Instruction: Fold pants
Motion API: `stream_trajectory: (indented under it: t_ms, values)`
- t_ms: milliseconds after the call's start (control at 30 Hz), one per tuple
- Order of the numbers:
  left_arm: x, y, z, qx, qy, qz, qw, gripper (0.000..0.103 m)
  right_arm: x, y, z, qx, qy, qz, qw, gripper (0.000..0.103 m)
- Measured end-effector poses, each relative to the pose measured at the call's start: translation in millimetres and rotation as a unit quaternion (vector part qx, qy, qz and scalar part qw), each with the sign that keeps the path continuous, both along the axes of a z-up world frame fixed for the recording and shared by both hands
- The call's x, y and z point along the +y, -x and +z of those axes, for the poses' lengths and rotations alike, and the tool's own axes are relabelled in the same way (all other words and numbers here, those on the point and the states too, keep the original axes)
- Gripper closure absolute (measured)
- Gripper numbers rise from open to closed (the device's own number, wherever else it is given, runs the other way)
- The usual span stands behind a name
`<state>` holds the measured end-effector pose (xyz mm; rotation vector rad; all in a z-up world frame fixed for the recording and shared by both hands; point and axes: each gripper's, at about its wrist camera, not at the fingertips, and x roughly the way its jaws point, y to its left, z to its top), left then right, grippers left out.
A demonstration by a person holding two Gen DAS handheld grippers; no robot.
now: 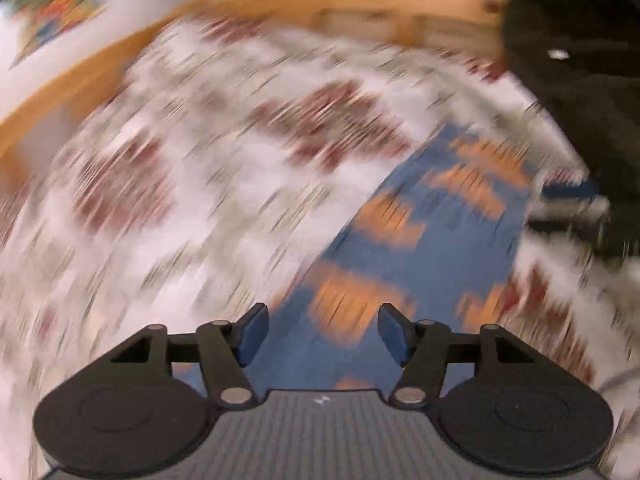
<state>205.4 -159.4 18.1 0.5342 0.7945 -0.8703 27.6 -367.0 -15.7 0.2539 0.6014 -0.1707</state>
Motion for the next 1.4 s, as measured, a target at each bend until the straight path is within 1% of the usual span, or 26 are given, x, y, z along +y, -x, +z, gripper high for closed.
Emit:
stream_trajectory:
  t_ms: [67, 100, 167, 200, 267, 300, 367, 433, 500, 533, 567, 600, 700, 733, 800, 867, 900, 933, 967, 1000, 1067, 1100, 1133, 1300, 1333, 1400]
  values:
    - [-50, -12, 4, 0.001, 0.006, -0.054, 0.9985, 0.031, -14, 0, -4, -0.001, -0.030, -0.031, 0.999, 0.036]
    - [-70, -14, 4, 0.002, 0.006, -0.071, 0.9975, 0.030, -20, -1, -8, 0.005, -0.039, -0.047, 0.998, 0.036]
    - [-113, -29, 1, 0.018, 0.008, -0.099, 0.9949, 0.026, -27, -5, -14, 0.022, -0.054, -0.063, 0.996, 0.038]
    - [-127, -34, -1, 0.027, 0.008, -0.107, 0.9938, 0.025, -28, -6, -15, 0.028, -0.051, -0.072, 0.996, 0.040]
    - [-156, -49, -7, 0.048, 0.009, -0.120, 0.9916, 0.019, -28, -11, -17, 0.034, -0.054, -0.090, 0.994, 0.039]
    - [-167, -55, -10, 0.059, 0.010, -0.126, 0.9902, 0.018, -30, -14, -19, 0.036, -0.062, -0.104, 0.992, 0.039]
    - [-186, -63, -18, 0.077, 0.002, -0.146, 0.9863, 0.016, -35, -19, -19, 0.028, -0.082, -0.122, 0.989, 0.039]
    - [-200, -67, -26, 0.089, -0.011, -0.171, 0.9813, 0.016, -42, -19, -19, 0.014, -0.093, -0.135, 0.986, 0.041]
    - [-209, -70, -35, 0.103, -0.019, -0.188, 0.9767, 0.020, -47, -20, -21, 0.007, -0.096, -0.148, 0.984, 0.045]
    - [-212, -73, -38, 0.118, -0.020, -0.192, 0.9741, 0.026, -47, -21, -23, 0.010, -0.092, -0.151, 0.984, 0.047]
    - [-214, -76, -41, 0.134, -0.019, -0.193, 0.9717, 0.032, -47, -21, -24, 0.011, -0.087, -0.151, 0.985, 0.048]
    - [-216, -78, -44, 0.148, -0.018, -0.193, 0.9698, 0.035, -47, -22, -24, 0.011, -0.084, -0.150, 0.985, 0.048]
    - [-216, -80, -46, 0.162, -0.017, -0.200, 0.9662, 0.048, -55, -24, -27, 0.007, -0.102, -0.151, 0.983, 0.048]
    - [-215, -79, -46, 0.162, -0.019, -0.204, 0.9652, 0.053, -59, -27, -28, 0.006, -0.109, -0.153, 0.982, 0.053]
    - [-215, -79, -46, 0.160, -0.023, -0.206, 0.9652, 0.057, -66, -27, -29, -0.004, -0.122, -0.160, 0.980, 0.060]
    - [-218, -85, -45, 0.165, -0.024, -0.202, 0.9651, 0.061, -70, -27, -31, -0.006, -0.125, -0.162, 0.979, 0.070]
    - [-219, -86, -45, 0.167, -0.025, -0.202, 0.9647, 0.062, -71, -26, -31, -0.005, -0.123, -0.163, 0.979, 0.080]
    - [-220, -87, -46, 0.167, -0.028, -0.202, 0.9647, 0.064, -73, -26, -32, -0.006, -0.124, -0.163, 0.979, 0.084]
    - [-221, -87, -46, 0.165, -0.029, -0.203, 0.9647, 0.066, -73, -26, -32, -0.008, -0.124, -0.162, 0.979, 0.085]
    - [-222, -87, -47, 0.163, -0.028, -0.203, 0.9652, 0.067, -72, -25, -32, -0.011, -0.122, -0.159, 0.980, 0.088]
    - [-222, -87, -48, 0.152, -0.026, -0.205, 0.9666, 0.076, -70, -21, -30, -0.018, -0.120, -0.156, 0.980, 0.090]
    - [-221, -88, -47, 0.145, -0.025, -0.207, 0.9671, 0.079, -68, -19, -29, -0.022, -0.119, -0.154, 0.981, 0.091]
    - [-218, -86, -46, 0.139, -0.022, -0.210, 0.9675, 0.085, -67, -18, -28, -0.025, -0.115, -0.152, 0.981, 0.091]
    - [-202, -76, -40, 0.122, 0.002, -0.204, 0.9712, 0.088, -54, -12, -24, -0.036, -0.081, -0.135, 0.987, 0.092]
    - [-195, -73, -38, 0.118, 0.002, -0.205, 0.9717, 0.088, -52, -12, -24, -0.036, -0.070, -0.131, 0.988, 0.092]
    - [-195, -72, -41, 0.116, -0.003, -0.201, 0.9727, 0.086, -51, -12, -26, -0.034, -0.070, -0.135, 0.988, 0.092]
